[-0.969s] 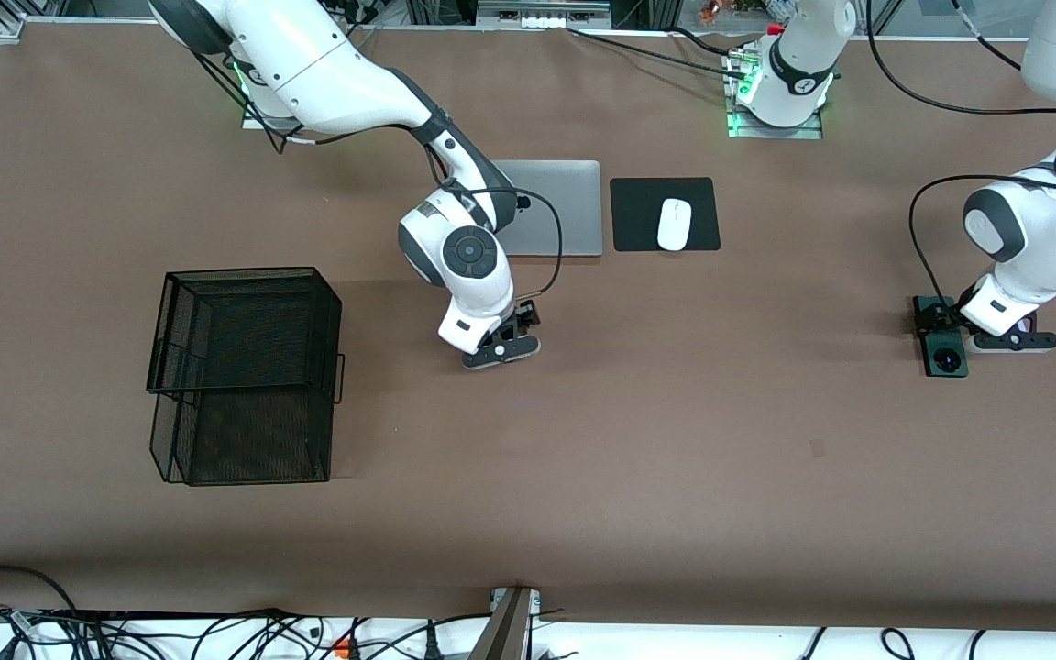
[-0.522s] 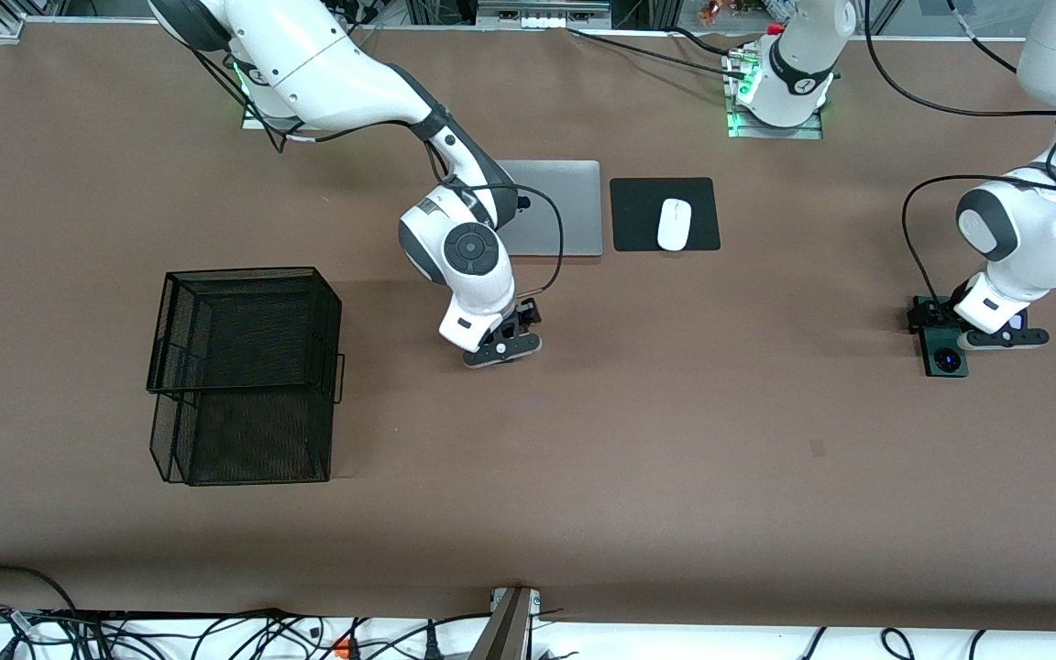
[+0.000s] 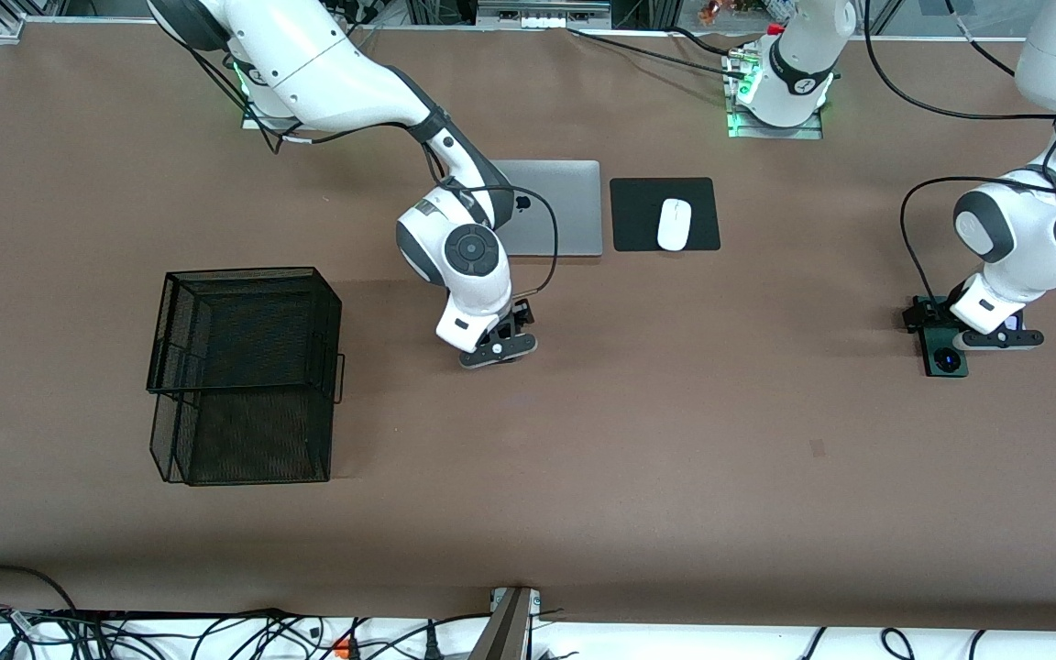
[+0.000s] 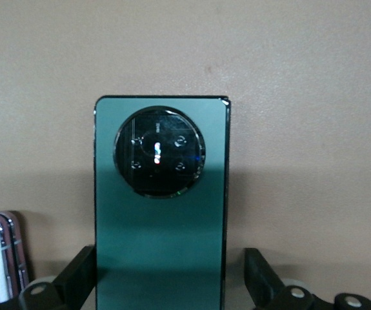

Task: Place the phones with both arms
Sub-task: 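Carry the black phone to the basket while the left gripper lifts the green phone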

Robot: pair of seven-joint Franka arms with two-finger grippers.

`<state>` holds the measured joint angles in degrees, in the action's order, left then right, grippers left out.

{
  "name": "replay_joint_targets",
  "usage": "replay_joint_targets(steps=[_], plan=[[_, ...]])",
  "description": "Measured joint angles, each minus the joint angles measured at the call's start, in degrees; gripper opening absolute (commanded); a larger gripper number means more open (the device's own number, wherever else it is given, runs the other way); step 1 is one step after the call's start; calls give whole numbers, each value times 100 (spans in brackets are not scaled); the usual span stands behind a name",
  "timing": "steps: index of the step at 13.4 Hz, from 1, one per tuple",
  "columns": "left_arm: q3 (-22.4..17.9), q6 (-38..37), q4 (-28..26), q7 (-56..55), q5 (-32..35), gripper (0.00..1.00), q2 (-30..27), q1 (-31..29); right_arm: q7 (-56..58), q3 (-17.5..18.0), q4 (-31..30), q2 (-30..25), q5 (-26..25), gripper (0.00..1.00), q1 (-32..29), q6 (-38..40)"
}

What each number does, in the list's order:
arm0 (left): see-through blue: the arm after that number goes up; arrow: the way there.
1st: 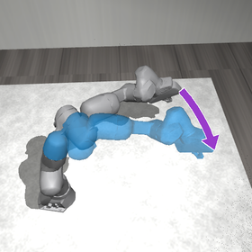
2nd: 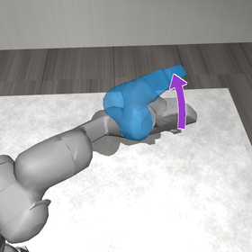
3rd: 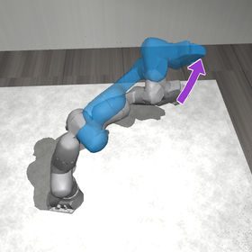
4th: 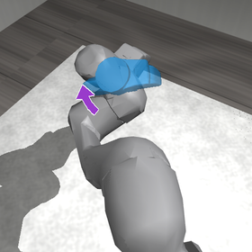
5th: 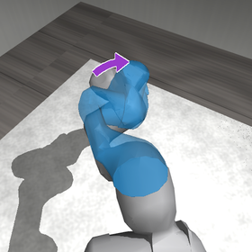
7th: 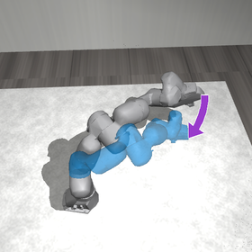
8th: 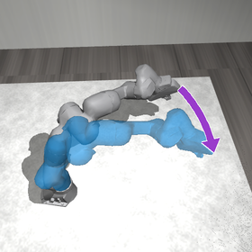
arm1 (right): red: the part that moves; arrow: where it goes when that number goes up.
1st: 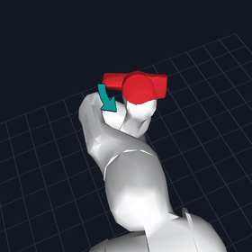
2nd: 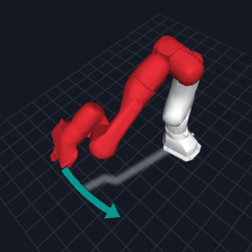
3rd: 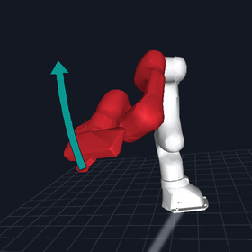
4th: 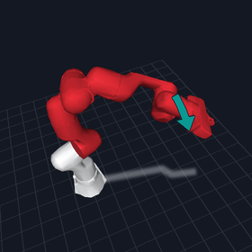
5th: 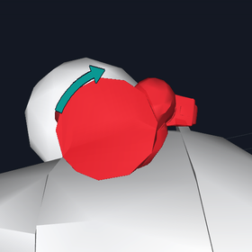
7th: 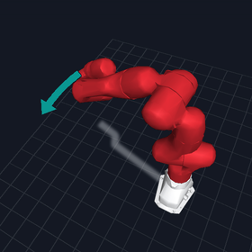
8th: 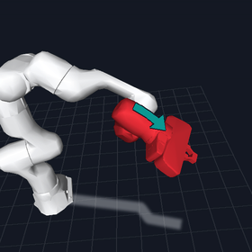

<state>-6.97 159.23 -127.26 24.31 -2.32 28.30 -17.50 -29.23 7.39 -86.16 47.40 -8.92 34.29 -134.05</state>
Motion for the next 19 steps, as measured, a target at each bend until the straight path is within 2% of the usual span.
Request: replay_joint_targets(steps=[6, 7, 8, 9, 10, 11, 13, 14, 16, 19], plan=[[42, 0, 148, 227, -169, 100, 155, -162, -22, -1, -30, 39, 0, 100, 36, -13], [56, 0, 155, 258, -208, 93, 161, -174, -22, -4, -38, 53, 0, 99, 36, -34], [86, 0, 166, 269, -211, 70, 165, -202, -23, -11, -39, 75, 0, 87, 37, -71], [122, 0, 179, 273, -211, 48, 167, -215, -23, -24, -39, 101, 0, 47, 37, -120], [144, 1, 199, 273, -211, 33, 181, -215, -24, -30, -37, 102, -1, 11, 37, -159], [149, -19, 211, 274, -211, 22, 153, -214, -50, -30, -36, 74, 0, 0, 37, -156], [197, -64, 292, 274, -211, 4, 154, -177, -189, -38, -32, 73, -1, 0, 38, -185], [217, -239, 400, 273, -211, 0, 144, -121, -260, -69, -22, 73, -1, 0, 40, -215], [302, -954, 751, 248, -219, 0, 159, -28, -317, -306, 75, -53, -1, 0, 45, -159], [372, -1747, 1220, 207, -221, 0, 166, 52, -303, -1137, 206, -885, -5, 0, 29, 486]])
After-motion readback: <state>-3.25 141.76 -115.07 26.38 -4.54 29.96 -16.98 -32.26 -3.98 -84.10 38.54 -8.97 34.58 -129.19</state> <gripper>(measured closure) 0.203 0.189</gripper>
